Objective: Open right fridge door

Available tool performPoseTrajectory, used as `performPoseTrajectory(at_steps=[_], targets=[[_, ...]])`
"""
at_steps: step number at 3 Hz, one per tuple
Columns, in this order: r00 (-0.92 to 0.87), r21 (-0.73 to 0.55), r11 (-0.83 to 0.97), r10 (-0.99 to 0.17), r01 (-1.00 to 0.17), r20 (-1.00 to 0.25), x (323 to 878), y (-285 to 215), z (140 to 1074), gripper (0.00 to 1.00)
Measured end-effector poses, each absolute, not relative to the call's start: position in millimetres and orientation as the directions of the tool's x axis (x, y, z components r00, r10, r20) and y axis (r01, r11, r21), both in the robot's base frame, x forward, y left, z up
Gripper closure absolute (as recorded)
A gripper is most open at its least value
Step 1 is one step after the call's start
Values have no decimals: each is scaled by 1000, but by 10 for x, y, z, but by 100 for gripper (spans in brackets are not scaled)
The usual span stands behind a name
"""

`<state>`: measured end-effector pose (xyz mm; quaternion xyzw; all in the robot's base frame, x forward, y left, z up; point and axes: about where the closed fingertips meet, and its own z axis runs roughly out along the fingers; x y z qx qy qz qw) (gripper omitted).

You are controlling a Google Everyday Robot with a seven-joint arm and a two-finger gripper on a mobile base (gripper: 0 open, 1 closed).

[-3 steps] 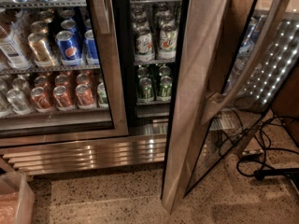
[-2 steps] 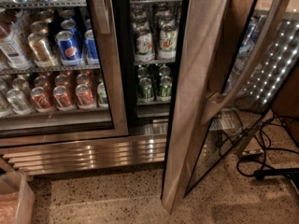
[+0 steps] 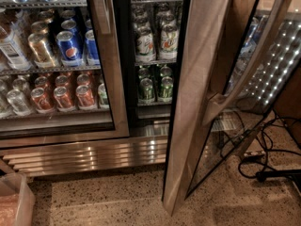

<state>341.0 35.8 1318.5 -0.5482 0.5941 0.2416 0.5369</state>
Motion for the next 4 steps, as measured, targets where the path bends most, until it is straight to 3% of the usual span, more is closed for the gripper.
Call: performPoseTrajectory(at_steps=[4], targets=[[177,-301,282,-392,-911,-903,3410,358,13185,3]])
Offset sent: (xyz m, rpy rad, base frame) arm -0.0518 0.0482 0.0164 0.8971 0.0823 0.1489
